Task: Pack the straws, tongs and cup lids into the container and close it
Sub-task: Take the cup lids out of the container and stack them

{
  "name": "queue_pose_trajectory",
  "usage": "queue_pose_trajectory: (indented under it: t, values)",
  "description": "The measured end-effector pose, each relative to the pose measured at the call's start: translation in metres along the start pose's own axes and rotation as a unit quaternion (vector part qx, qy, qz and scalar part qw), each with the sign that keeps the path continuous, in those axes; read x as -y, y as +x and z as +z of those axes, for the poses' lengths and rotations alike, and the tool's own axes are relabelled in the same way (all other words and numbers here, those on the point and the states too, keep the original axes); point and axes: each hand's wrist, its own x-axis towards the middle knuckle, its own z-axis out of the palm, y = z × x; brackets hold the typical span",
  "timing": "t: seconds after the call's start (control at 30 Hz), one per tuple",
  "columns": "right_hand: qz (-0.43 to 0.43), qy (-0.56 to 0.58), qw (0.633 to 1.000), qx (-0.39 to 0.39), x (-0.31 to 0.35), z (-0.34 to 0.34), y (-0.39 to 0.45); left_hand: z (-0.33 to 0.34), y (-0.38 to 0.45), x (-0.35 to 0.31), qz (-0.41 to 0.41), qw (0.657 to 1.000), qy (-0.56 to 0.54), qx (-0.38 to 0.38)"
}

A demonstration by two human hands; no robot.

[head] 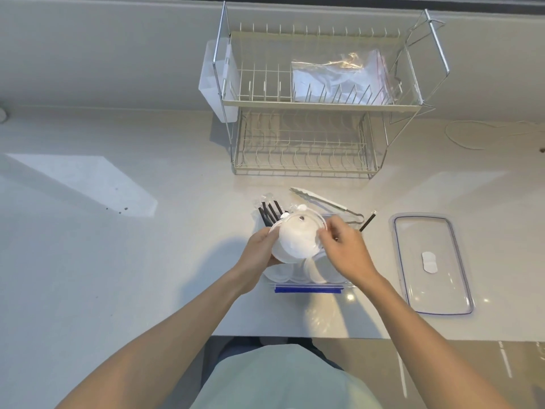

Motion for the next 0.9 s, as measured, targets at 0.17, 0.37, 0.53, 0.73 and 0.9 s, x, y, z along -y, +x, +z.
queue_pose_trajectory:
  t: [0.17,0.37,0.53,0.73,0.9]
  values:
    - [-0.001,-0.122,0.991,0.049,0.0,0.015,-0.007,0.007,-0.005,-0.002,-0.004,0.999,0.023,0.046]
    - [0.022,-0.072,0.997,0.021,-0.002,0.025,-0.013,-0.001,-0.007,0.001,0.013,0.996,0.043,0.073]
    - [0.018,-0.061,0.998,0.024,-0.011,0.026,-0.016,-0.003,-0.008,0.002,0.018,0.996,0.072,0.052]
    - [0.044,0.046,0.998,0.016,-0.022,0.012,-0.018,-0.002,-0.004,0.011,0.086,0.972,0.216,-0.025]
    - [0.045,-0.197,0.977,0.071,-0.04,-0.002,-0.017,-0.013,0.002,0.01,0.068,0.983,0.166,-0.045]
